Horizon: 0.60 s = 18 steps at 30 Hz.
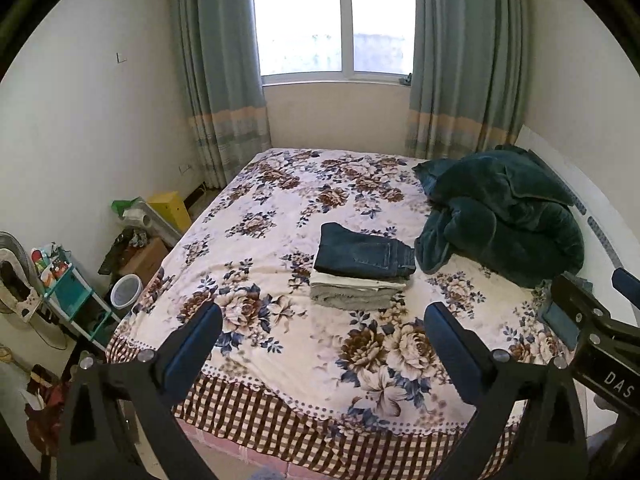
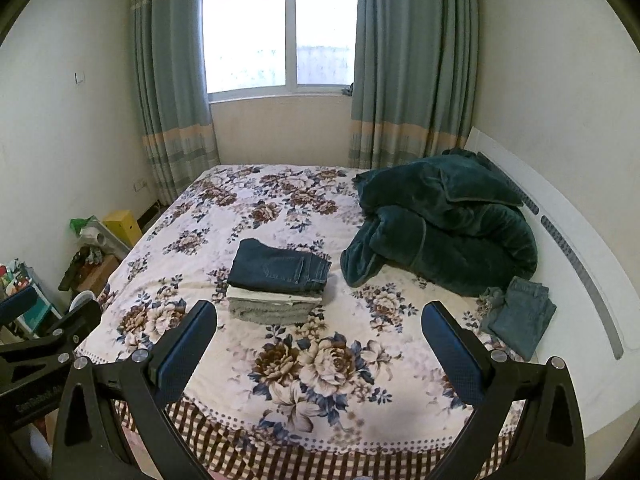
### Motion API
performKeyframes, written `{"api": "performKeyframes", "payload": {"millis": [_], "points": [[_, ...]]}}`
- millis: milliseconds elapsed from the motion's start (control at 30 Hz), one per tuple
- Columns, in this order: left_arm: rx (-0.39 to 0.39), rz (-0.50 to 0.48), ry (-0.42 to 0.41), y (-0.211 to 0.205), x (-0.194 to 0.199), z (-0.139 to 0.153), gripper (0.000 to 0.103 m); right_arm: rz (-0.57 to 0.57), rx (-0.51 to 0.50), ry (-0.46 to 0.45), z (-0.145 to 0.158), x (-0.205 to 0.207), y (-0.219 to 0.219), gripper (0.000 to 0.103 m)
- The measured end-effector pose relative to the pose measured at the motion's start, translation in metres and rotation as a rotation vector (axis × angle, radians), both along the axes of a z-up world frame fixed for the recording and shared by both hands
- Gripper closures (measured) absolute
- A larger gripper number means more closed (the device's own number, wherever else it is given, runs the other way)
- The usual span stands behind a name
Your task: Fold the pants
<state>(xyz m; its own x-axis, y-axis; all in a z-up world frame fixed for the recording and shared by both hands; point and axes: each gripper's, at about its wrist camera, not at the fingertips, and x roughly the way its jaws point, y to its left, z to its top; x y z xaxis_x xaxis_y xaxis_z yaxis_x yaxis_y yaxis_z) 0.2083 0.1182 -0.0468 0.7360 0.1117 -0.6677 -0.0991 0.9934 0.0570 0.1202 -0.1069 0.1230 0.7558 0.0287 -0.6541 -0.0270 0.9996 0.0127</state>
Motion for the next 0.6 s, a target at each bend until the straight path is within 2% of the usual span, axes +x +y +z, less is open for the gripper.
{"api": "performKeyframes", "payload": {"millis": [200,600], "points": [[0.009,0.010,0.007,0.003,-0.003,-0.005,0.000,0.025,0.007,0.042,-0.012,0.017,-0.002,0.000],[0.007,0.021,0.000,0.006,-0.001,-0.003,0.000,0.029,-0.001,0.035,-0.014,0.027,-0.001,0.000]]}}
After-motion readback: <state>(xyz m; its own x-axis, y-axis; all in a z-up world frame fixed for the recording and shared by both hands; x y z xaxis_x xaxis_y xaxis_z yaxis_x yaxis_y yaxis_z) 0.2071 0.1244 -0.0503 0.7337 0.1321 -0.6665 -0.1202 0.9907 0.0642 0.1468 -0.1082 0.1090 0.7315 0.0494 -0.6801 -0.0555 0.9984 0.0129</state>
